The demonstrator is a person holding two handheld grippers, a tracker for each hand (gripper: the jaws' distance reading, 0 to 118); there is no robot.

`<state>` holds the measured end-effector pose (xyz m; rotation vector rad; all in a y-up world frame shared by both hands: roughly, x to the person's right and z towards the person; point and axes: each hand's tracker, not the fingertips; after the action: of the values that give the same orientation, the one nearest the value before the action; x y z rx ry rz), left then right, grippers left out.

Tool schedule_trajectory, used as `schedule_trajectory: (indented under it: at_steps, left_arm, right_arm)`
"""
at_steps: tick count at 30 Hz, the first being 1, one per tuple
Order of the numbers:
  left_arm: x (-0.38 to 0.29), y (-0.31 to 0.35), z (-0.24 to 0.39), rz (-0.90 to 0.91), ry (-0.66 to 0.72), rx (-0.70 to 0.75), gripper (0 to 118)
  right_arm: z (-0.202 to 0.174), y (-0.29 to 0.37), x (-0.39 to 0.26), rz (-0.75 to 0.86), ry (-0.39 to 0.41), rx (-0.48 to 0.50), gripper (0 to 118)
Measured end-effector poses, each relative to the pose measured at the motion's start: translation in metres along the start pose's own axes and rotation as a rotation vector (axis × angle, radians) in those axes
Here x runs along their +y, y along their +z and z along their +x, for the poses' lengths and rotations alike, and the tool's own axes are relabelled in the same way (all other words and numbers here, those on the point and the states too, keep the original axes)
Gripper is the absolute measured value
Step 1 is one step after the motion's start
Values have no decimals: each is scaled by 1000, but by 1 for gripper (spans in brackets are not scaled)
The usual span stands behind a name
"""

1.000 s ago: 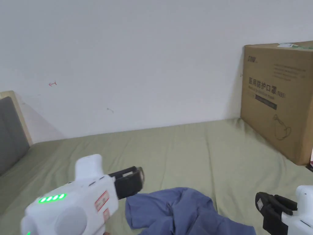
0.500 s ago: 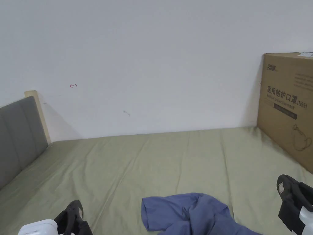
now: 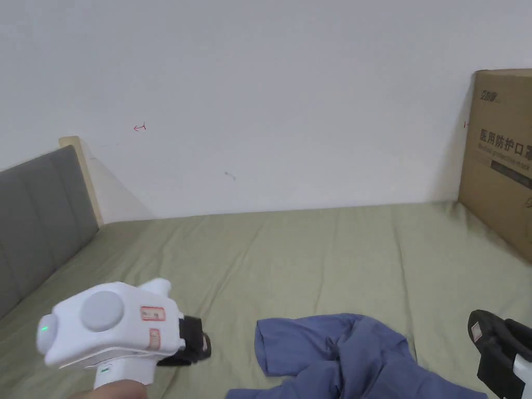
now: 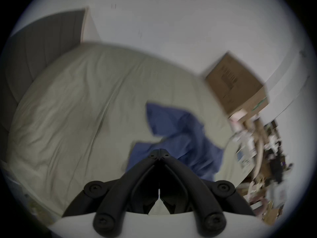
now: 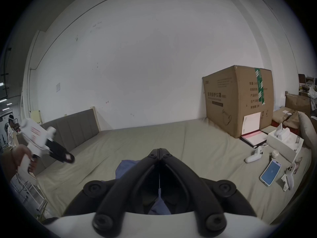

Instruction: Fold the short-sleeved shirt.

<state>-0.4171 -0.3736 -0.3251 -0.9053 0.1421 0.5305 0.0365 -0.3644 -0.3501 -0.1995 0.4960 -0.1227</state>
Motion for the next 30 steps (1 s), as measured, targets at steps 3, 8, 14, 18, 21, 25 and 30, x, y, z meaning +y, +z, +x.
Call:
schedule_trajectory:
  at_steps: [3, 8, 14, 18, 21, 25, 30]
  left_arm:
    - [-9, -44, -17, -60, 30, 120, 41]
    - [-37, -113, -33, -122, 137, 94, 114]
    - [-57, -179, -22, -223, -54, 201, 118]
    - [-66, -180, -12, -178, -137, 253, 118]
    - [-68, -152, -13, -75, -153, 244, 67]
    - [-79, -103, -11, 77, -93, 97, 1]
    - [-104, -44, -17, 282, -73, 33, 1]
  right_arm:
    - [-1, -5, -9, -33, 27, 11, 0]
    - [3, -14, -20, -103, 41, 30, 0]
    - [12, -19, -33, -143, 53, 16, 0]
    - [18, -25, -36, -169, 50, -4, 0]
    - [21, -29, -37, -173, 31, -13, 0]
    - [19, -42, -32, -202, 39, 17, 0]
    - [15, -91, 0, -246, -39, 156, 0]
